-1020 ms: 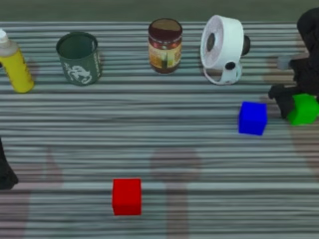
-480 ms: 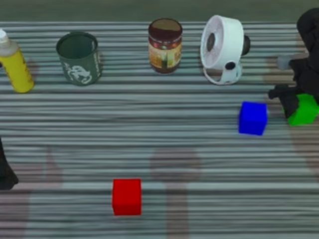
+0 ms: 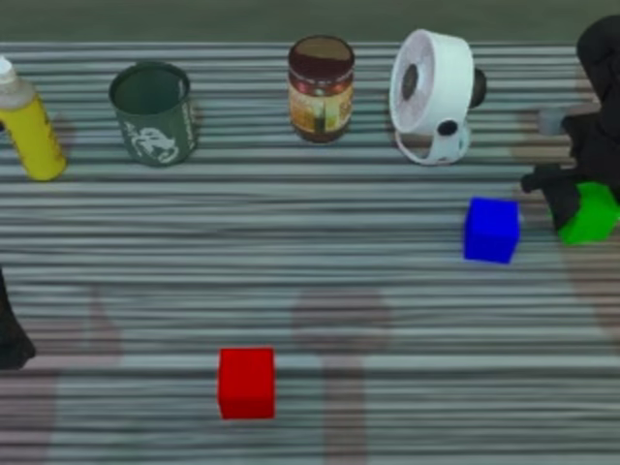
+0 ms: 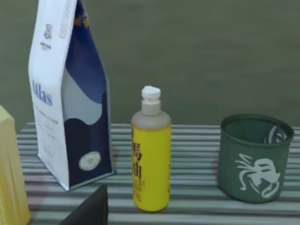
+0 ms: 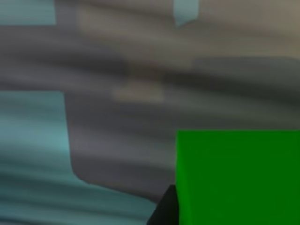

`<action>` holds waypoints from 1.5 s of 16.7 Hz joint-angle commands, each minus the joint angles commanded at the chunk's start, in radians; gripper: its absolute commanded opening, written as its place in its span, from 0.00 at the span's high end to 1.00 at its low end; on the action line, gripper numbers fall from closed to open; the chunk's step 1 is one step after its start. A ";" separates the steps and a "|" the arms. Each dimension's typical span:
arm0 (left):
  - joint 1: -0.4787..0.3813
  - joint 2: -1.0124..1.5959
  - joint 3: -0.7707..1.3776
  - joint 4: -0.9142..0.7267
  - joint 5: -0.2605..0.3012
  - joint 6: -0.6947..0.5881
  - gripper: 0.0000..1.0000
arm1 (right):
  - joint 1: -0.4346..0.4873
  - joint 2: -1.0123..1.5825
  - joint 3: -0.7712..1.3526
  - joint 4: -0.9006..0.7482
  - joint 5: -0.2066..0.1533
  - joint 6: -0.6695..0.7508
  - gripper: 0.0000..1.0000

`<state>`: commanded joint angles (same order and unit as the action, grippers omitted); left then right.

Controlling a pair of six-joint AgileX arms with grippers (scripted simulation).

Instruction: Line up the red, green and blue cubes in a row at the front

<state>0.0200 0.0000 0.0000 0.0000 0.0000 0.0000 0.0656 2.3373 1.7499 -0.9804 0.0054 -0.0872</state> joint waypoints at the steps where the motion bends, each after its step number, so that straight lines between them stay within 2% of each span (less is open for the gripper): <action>1: 0.000 0.000 0.000 0.000 0.000 0.000 0.00 | 0.002 -0.003 0.012 -0.014 0.000 -0.001 1.00; 8: 0.000 0.000 0.000 0.000 0.000 0.000 0.00 | 0.008 -0.066 0.156 -0.225 -0.001 -0.001 1.00; 13: 0.000 0.000 0.000 0.000 0.000 0.000 0.00 | 0.005 -0.066 0.159 -0.229 -0.001 0.002 1.00; 15: 0.000 0.000 0.000 0.000 0.000 0.000 0.00 | 0.037 -0.072 0.152 -0.228 -0.001 0.037 1.00; 19: 0.000 0.000 0.000 0.000 0.000 0.000 0.00 | 0.209 -0.106 0.107 -0.225 -0.001 0.231 1.00; 25: 0.000 0.000 0.000 0.000 0.000 0.000 0.00 | 0.599 -0.208 -0.035 -0.209 -0.007 0.741 1.00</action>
<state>0.0200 0.0000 0.0000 0.0000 0.0000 0.0000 0.6642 2.1297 1.7148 -1.1890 -0.0012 0.6541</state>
